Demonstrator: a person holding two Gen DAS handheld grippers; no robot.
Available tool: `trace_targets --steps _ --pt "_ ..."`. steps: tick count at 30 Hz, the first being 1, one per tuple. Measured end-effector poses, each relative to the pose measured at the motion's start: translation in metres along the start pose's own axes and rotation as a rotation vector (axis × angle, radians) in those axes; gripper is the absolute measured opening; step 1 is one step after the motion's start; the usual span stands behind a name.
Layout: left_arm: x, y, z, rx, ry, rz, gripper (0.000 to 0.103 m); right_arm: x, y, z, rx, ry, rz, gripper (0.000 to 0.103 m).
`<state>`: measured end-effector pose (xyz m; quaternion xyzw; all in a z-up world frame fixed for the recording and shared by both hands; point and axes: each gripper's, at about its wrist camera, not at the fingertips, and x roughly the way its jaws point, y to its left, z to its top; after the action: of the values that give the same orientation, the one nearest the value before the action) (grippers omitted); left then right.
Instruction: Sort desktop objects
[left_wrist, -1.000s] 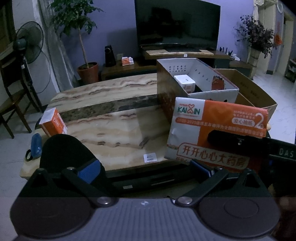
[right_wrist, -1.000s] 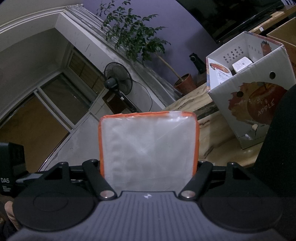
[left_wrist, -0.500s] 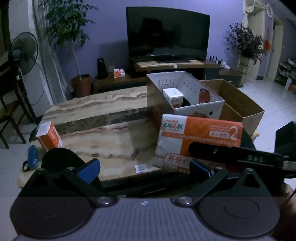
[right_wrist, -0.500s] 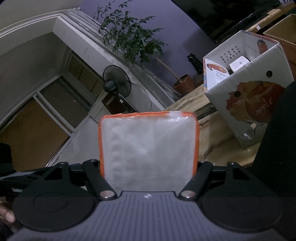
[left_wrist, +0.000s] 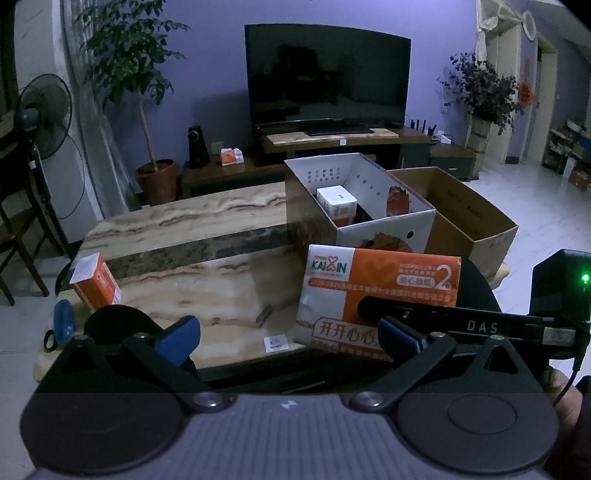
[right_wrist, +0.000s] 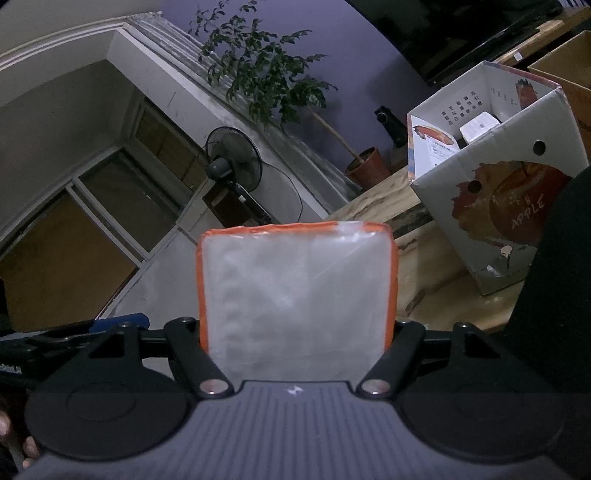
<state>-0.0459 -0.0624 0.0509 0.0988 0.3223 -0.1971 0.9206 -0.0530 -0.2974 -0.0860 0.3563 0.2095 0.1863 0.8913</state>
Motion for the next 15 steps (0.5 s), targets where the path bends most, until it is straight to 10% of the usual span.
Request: trace_targets --steps 15 --pt "0.0012 -0.0002 -0.0003 0.002 0.004 0.008 0.102 0.0003 0.0004 -0.0004 -0.002 0.002 0.000 0.074"
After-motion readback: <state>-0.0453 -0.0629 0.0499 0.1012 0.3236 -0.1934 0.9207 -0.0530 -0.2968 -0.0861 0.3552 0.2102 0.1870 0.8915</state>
